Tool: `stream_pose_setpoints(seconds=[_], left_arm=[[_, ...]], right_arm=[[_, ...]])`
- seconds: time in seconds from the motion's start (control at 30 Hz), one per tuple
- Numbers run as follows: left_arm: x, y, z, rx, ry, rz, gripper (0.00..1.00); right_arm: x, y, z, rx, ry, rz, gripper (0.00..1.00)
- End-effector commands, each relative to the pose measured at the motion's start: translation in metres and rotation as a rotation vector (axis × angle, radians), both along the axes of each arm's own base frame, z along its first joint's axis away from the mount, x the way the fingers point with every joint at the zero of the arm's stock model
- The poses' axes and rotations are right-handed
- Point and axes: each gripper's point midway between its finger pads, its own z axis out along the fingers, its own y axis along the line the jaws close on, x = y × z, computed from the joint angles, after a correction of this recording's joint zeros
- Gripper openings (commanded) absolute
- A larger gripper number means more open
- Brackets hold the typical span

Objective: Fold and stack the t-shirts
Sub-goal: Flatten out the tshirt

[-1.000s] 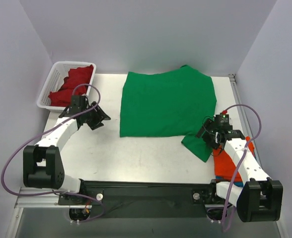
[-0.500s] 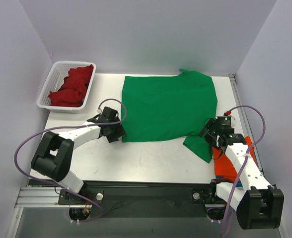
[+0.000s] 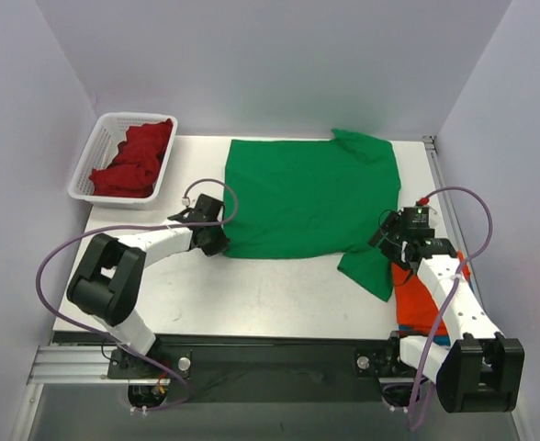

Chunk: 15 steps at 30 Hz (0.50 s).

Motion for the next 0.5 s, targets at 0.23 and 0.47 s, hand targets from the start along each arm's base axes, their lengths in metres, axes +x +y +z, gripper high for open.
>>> stream_pose_setpoints(seconds=[0.23,0.47], left_arm=[[0.014,0.107,0.042,0.057,-0.079,0.215,0.0],[0.008,0.104,0.037,0.011,-0.067,0.188,0.0]], right_arm=[[-0.013,0.006,-0.015,0.018,0.07,0.029,0.64],[-0.047,0.035,-0.04,0.015,0.1,0.068,0.6]])
